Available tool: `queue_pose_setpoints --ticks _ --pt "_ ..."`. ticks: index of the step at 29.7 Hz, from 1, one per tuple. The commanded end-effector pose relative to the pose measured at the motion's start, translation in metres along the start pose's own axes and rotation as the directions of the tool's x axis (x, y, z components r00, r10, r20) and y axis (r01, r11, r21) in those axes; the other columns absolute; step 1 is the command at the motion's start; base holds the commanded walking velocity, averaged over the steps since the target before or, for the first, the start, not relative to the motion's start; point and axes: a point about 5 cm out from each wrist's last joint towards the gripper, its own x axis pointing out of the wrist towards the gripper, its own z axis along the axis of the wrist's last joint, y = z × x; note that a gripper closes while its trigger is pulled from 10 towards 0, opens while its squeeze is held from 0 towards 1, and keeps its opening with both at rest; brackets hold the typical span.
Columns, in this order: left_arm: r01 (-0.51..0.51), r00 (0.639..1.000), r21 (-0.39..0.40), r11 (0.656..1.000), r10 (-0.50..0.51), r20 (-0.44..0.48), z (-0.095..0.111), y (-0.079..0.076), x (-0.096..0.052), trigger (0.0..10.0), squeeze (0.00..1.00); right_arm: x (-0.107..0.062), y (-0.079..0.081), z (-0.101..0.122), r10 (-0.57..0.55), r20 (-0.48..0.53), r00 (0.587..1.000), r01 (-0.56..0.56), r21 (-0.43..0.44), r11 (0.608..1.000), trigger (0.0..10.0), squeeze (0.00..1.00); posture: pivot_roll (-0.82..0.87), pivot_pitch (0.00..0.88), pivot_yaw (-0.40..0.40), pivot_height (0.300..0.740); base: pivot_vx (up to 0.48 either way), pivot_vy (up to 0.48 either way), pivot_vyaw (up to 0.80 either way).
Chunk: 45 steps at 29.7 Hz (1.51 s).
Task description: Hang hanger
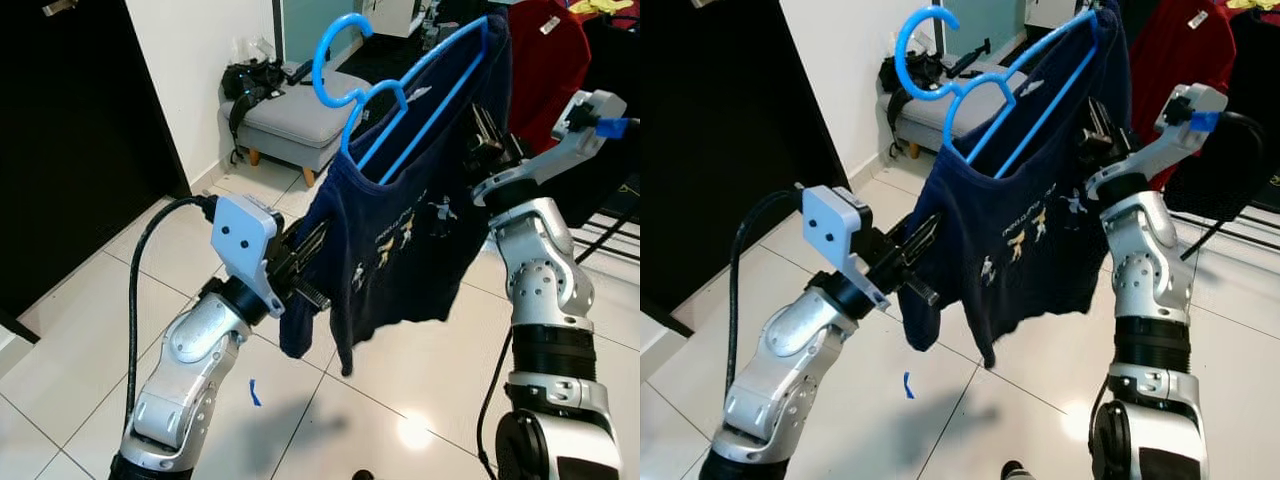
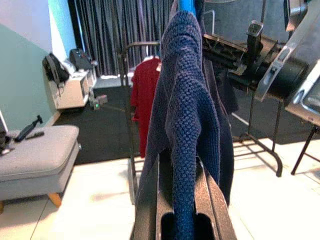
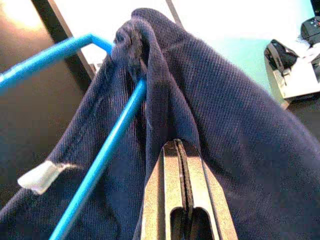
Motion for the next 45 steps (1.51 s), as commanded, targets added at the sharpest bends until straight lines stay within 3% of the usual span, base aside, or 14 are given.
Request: queue_pose_setpoints --ticks 1,2,3,4,20,21,22,27,28,29,30,31,45 --pt "0.020 1.000 0.016 1.000 -0.020 0.018 0.004 -0.003 -0.001 10.0 0.00 0.000 -0.002 0.000 -0.008 0.004 1.000 0.008 -0.008 1.000 4.0 0.00 0.03 0.171 -0.003 0.740 0.000 0.000 0.00" --pt "0.021 1.000 0.017 1.000 -0.021 0.017 0.004 -0.003 -0.001 10.0 0.00 0.000 -0.002 0.001 -0.009 0.009 1.000 0.009 -0.013 1.000 10.0 0.00 0.03 0.171 -0.003 0.740 0.000 0.000 0.00" --pt "0.021 1.000 0.017 1.000 -0.021 0.017 0.004 -0.003 -0.001 10.0 0.00 0.000 -0.002 0.001 -0.009 0.009 1.000 0.009 -0.013 1.000 10.0 0.00 0.03 0.171 -0.003 0.740 0.000 0.000 0.00" --pt "0.022 1.000 0.017 1.000 -0.022 0.017 0.005 -0.003 -0.001 10.0 0.00 -0.001 -0.002 0.002 -0.006 0.017 1.000 0.006 -0.006 1.000 10.0 1.00 0.03 0.171 -0.003 0.740 0.000 0.000 0.00" --pt "0.035 0.999 0.023 0.999 -0.035 0.025 0.008 -0.007 0.001 10.0 0.00 -0.001 0.002 0.000 0.039 0.021 0.999 -0.040 0.025 0.999 10.0 1.00 0.03 0.169 -0.004 0.740 0.000 0.000 0.00" --pt "0.037 0.999 0.023 0.999 -0.038 0.030 0.009 -0.008 0.001 10.0 0.00 -0.002 0.000 -0.001 0.026 0.012 1.000 -0.026 0.025 0.999 10.0 0.56 0.03 0.169 -0.004 0.740 0.000 0.000 0.00" --pt "0.041 0.999 0.024 0.999 -0.042 0.034 0.010 -0.008 0.001 10.0 0.00 -0.002 -0.001 -0.003 0.014 0.001 1.000 -0.014 0.022 1.000 10.0 0.00 0.03 0.169 -0.004 0.740 0.000 0.000 0.00" --pt "0.047 0.998 0.026 0.999 -0.048 0.038 0.011 -0.009 0.001 10.0 0.00 -0.001 -0.004 -0.006 -0.003 -0.018 1.000 0.003 0.015 1.000 10.0 0.00 0.03 0.167 -0.004 0.740 0.000 0.000 0.00" --pt "0.048 0.998 0.026 0.998 -0.049 0.039 0.011 -0.009 0.001 10.0 0.00 -0.001 -0.006 -0.006 -0.011 -0.020 1.000 0.011 0.014 1.000 3.8 0.00 0.03 0.165 -0.006 0.740 0.000 0.000 0.00" --pt "0.048 0.998 0.026 0.998 -0.049 0.039 0.011 -0.009 0.001 10.0 0.00 -0.001 -0.006 -0.006 -0.011 -0.020 1.000 0.011 0.014 1.000 3.8 0.00 0.03 0.165 -0.006 0.740 0.000 0.000 0.00" --pt "0.048 0.998 0.026 0.998 -0.049 0.040 0.011 -0.009 0.001 10.0 0.00 0.000 -0.007 -0.006 -0.017 -0.021 1.000 0.017 0.013 1.000 0.9 0.00 0.03 0.165 -0.006 0.740 0.000 0.000 0.00" --pt "0.048 0.998 0.027 0.998 -0.049 0.040 0.011 -0.009 0.001 10.0 0.00 0.000 -0.008 -0.006 -0.021 -0.022 1.000 0.021 0.012 1.000 0.0 0.00 0.03 0.165 -0.006 0.740 0.000 0.000 0.00" --pt "0.048 0.997 0.026 0.999 -0.049 0.058 0.017 -0.008 0.003 10.0 0.00 -0.001 -0.010 -0.007 -0.042 -0.030 0.999 0.042 0.010 0.999 0.0 0.00 0.03 0.175 -0.003 0.740 0.000 0.000 0.00"
